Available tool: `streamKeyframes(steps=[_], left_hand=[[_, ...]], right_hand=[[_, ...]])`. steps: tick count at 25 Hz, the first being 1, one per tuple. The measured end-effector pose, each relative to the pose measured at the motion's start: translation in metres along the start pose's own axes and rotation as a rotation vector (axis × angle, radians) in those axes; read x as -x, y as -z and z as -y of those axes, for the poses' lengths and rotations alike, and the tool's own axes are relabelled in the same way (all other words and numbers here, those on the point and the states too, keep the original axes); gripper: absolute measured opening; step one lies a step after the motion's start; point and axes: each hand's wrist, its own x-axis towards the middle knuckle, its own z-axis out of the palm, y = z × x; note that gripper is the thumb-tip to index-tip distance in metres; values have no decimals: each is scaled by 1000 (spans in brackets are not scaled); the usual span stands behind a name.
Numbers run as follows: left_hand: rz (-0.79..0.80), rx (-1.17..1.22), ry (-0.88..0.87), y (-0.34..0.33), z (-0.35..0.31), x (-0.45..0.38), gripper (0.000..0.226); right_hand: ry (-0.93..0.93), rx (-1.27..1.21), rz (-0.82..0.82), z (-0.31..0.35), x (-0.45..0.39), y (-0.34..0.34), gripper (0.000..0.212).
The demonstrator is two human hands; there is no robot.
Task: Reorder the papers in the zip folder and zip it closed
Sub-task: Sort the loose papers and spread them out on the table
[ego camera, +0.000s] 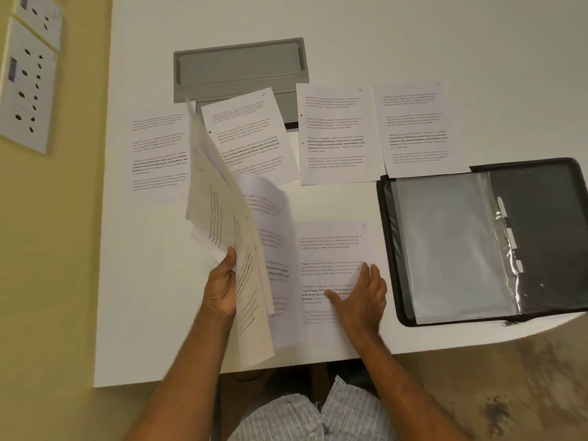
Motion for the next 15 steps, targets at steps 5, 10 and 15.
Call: streamKeyframes(steps=[5, 10, 15], left_hand=[[-90, -258, 61, -13, 11, -20, 39], [-134, -665, 16, 4, 15, -43, 42], [-129, -756, -31, 8, 18, -49, 38]], right_hand=[[7, -32, -127, 3, -16, 8, 102], [-36, -200, -144, -4, -26, 15, 100], [-209, -518, -47, -3, -39, 33, 73]])
